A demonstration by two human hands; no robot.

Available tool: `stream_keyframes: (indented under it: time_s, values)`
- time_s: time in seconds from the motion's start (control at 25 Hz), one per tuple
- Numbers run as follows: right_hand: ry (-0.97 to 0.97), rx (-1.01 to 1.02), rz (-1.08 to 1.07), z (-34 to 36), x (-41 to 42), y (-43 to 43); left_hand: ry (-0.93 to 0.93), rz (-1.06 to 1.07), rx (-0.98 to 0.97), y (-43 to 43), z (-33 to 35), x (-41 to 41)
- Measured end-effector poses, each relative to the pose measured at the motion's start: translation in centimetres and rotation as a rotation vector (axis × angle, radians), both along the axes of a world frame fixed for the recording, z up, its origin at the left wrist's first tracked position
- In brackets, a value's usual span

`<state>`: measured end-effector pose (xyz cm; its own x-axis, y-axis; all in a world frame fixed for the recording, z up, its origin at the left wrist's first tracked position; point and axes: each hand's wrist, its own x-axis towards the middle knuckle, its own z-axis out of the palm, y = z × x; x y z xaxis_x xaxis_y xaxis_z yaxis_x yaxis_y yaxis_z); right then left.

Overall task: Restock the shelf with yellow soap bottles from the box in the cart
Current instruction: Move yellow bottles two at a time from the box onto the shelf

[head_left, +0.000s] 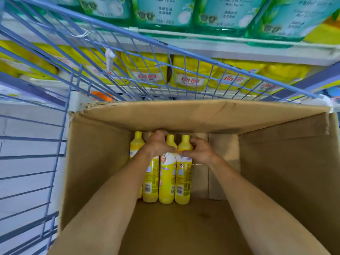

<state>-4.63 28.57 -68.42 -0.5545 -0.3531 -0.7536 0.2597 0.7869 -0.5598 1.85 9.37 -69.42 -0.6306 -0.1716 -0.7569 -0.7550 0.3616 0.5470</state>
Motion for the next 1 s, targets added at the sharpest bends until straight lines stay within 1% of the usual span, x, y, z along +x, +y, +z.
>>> stream_keyframes:
  time_s: [0.12, 0.2, 0.32, 0.4, 0.48, 0.56, 0.64, 0.76, 0.84, 0.92, 1.0]
  values:
    - [-0.012, -0.095, -0.102, 1.5, 0.6, 0.0, 0.064, 0.095, 0.103, 0.7, 2.8, 1.4]
    - [0.041, -0.119, -0.120, 3.9, 1.6, 0.5, 0.122, 0.139, 0.129, 1.4, 4.9, 2.7]
    - [0.129, -0.162, -0.115, 8.3, 2.6, 1.9, 0.196, 0.123, 0.125, 1.9, 8.9, 4.4]
    - [0.178, -0.188, -0.129, 12.8, 2.4, 2.4, 0.254, 0.103, 0.133, 1.8, 14.0, 4.3]
    - [0.195, -0.235, -0.098, 17.9, 1.6, 2.4, 0.327, 0.063, 0.144, 1.4, 19.0, 3.5]
    - [0.230, -0.288, -0.092, 23.1, 0.8, 2.4, 0.401, 0.046, 0.115, 0.7, 24.0, 2.5]
    - [0.297, -0.332, -0.086, 28.6, -0.1, 2.6, 0.476, 0.037, 0.125, -0.1, 29.0, 1.3]
    - [0.405, -0.398, -0.047, 36.6, -1.6, 2.8, 0.605, -0.039, 0.130, -0.5, 38.4, -0.8]
    - [0.513, -0.426, -0.031, 42.5, -2.4, 2.9, 0.686, -0.097, 0.121, -0.4, 45.0, -1.9]
    - [0.668, -0.441, -0.015, 47.8, -3.4, 2.8, 0.788, -0.156, 0.083, -0.5, 50.2, -3.2]
    - [0.796, -0.462, 0.003, 52.3, -4.9, 3.3, 0.884, -0.171, 0.043, -0.1, 54.9, -4.4]
